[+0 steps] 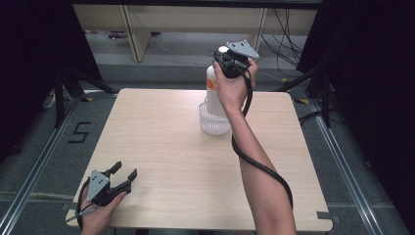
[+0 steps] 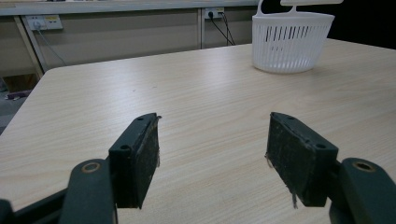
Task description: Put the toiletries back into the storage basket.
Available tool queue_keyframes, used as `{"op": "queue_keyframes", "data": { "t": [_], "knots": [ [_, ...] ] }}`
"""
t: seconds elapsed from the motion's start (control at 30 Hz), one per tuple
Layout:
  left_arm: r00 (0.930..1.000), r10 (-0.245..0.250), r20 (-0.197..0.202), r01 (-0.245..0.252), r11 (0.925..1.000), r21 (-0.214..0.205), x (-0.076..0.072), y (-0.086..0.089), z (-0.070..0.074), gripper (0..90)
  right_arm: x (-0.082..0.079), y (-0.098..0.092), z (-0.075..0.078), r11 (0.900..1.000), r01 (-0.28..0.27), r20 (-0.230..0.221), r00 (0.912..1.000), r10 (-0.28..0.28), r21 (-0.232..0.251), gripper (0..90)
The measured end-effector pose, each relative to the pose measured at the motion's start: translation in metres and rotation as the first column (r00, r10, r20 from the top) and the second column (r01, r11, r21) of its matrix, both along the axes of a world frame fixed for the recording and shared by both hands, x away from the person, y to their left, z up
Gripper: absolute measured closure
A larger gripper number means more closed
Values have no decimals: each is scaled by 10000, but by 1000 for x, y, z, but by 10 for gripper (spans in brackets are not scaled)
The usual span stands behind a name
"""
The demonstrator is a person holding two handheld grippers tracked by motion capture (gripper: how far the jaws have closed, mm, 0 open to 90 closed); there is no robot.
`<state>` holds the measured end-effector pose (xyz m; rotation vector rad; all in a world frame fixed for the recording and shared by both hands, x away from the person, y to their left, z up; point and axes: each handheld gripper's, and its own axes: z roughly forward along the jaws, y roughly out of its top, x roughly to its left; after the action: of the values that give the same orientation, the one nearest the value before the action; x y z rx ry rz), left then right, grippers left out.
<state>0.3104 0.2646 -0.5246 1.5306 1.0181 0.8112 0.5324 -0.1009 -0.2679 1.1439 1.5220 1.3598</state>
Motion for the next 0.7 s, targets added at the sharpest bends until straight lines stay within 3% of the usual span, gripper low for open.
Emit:
{"op": "queue_keyframes", "data": {
  "t": [0.7],
  "knots": [
    [10000,-36,-3,36,10000,30,0,0,0,337,14,3,-18,9999,-121,-407,9991,118,-67,599]
  ]
}}
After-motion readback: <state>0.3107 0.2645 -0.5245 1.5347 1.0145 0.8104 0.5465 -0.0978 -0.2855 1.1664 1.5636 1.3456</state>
